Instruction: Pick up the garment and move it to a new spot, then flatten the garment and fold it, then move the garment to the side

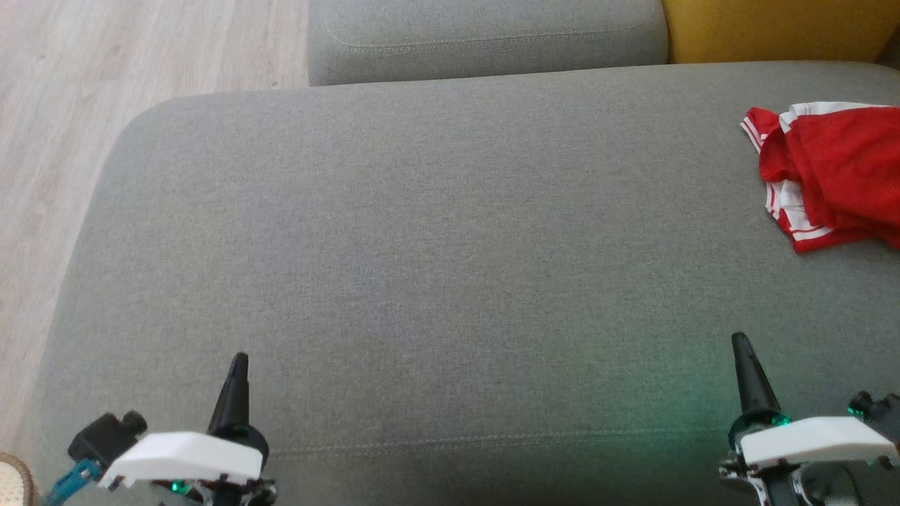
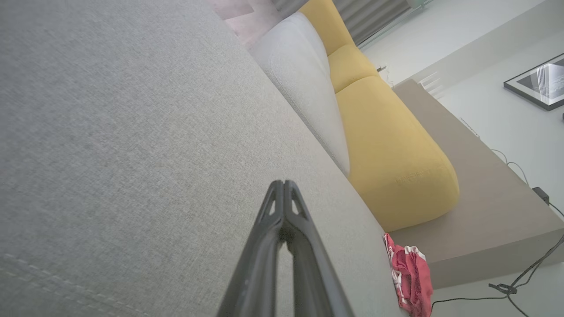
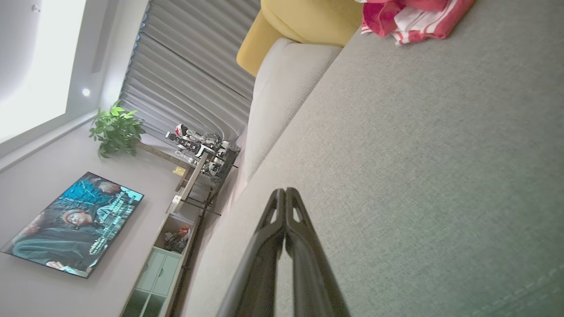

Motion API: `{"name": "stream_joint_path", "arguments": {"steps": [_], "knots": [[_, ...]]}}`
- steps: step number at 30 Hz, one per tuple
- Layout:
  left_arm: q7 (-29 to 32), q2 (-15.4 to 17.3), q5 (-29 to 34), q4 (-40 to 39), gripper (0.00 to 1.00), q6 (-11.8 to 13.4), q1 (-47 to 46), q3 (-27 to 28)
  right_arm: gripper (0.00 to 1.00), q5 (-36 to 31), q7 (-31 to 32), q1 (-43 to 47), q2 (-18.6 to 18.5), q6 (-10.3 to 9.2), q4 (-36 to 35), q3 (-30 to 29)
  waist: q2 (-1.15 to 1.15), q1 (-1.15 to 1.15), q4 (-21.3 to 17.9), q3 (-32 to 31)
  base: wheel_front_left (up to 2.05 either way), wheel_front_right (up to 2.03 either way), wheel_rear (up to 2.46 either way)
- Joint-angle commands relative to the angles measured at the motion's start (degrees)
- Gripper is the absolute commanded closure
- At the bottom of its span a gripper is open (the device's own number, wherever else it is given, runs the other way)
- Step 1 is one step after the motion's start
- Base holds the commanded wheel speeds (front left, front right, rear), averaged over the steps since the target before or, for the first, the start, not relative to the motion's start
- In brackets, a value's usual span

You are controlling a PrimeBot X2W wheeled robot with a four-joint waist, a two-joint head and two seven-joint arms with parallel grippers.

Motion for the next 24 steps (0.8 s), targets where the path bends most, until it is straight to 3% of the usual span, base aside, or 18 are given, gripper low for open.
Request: {"name": "stream_joint_path", "arguments": {"steps": [1, 24], "knots": [[0.33, 1.01, -1.27, -1.39, 1.00, -0.62, -3.58, 1.93, 1.00, 1.35, 0.22, -3.30, -1.38, 0.00, -1.72, 0.42, 0.00, 0.00, -0.01, 0.01, 0.00, 0.00, 0.00], [4.19, 1.00, -17.42, 1.11, 1.00, -2.56, -6.82, 5.71, 1.00, 16.54, 4.04, -6.02, -1.51, -0.01, -0.24, -0.07, 0.00, 0.00, -0.51, 0.35, 0.00, 0.00, 0.00]]}}
